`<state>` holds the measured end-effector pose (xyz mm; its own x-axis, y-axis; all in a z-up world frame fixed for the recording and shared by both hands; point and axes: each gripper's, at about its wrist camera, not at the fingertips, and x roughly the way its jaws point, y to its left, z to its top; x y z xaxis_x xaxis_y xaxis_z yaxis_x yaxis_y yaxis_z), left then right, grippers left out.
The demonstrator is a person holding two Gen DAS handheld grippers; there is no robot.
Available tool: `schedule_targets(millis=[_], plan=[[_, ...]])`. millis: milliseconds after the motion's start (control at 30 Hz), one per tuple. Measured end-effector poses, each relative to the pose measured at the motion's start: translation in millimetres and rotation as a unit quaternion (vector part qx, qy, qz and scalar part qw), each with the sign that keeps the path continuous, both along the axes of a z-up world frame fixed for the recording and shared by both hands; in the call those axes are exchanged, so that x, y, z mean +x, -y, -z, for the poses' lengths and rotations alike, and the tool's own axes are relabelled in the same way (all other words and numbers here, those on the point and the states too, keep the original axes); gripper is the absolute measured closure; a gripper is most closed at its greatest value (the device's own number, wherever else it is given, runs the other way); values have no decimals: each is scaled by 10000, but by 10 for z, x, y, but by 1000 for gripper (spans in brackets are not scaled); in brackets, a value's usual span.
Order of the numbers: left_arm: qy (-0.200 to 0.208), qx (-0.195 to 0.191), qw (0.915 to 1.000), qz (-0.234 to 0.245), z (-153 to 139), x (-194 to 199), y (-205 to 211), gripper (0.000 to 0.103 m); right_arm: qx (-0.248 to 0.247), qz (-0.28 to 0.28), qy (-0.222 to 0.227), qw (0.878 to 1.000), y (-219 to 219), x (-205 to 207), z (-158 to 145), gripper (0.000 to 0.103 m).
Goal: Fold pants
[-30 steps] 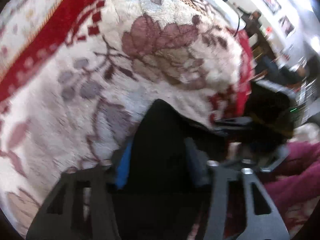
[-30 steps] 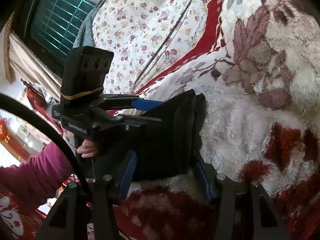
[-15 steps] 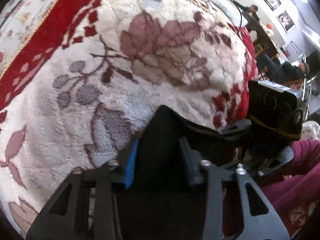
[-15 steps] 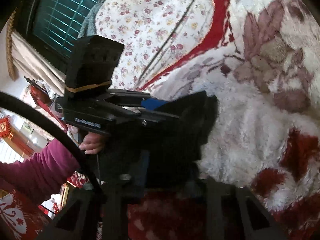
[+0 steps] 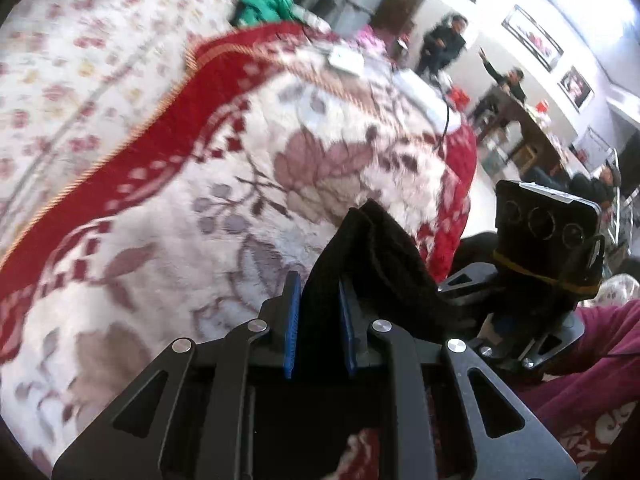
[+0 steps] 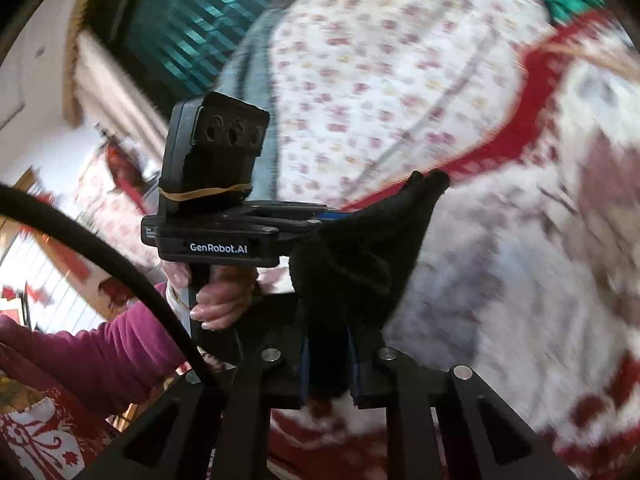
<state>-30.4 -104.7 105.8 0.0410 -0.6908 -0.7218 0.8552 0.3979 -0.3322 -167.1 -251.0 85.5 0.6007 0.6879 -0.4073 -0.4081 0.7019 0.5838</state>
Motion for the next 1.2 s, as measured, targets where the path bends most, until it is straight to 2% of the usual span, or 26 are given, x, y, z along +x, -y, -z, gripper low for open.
schedule_targets(millis=[200,333,433,567,633,667,700,800,933,1000,1100,1167,1200], plan=[[165,-322,9956,-863,-283,-95,-939,86,-109,-833,316,9960,-607,111,-261,89],[-2,-440,9859,-1615,-178,-102,-1608,86,-207,-1490,359,9880,-1193,239,-292,89],[-246,-469,9677,-2465,17,-41,-2182,86,-290,-1916,201,9808,-1624,383,-149,89],[-579,-506,9289,-3622,332,-21,-2925,86,-514,-2292,-304,9716,-2210,641,296,89],[-726,-473,9158,-3921,439,-72,-3154,86,-809,-2294,-782,9668,-2459,743,535,84],[-744,-465,9115,-4018,466,-132,-3252,86,-761,-2498,-1114,9589,-2558,767,595,84],[-725,-454,9102,-4052,471,-178,-3291,86,-641,-2645,-1138,9555,-2574,735,562,84],[-572,-402,9089,-4111,434,-322,-3317,86,-518,-2812,-692,9558,-2430,583,293,84],[-421,-484,9141,-4005,351,-507,-3235,86,-342,-2134,-524,9750,-1787,561,56,84],[-369,-467,9168,-3948,324,-579,-3136,86,-501,-1604,-511,9844,-1446,551,27,83],[-348,-524,9214,-3835,304,-689,-2984,86,-805,-817,-811,9901,-1018,670,115,71],[-263,-457,9228,-3818,307,-747,-2856,86,-687,-627,-997,9907,-867,713,192,66],[-238,-420,9236,-3804,321,-761,-2806,86,-480,-603,-1094,9910,-815,767,264,65]])
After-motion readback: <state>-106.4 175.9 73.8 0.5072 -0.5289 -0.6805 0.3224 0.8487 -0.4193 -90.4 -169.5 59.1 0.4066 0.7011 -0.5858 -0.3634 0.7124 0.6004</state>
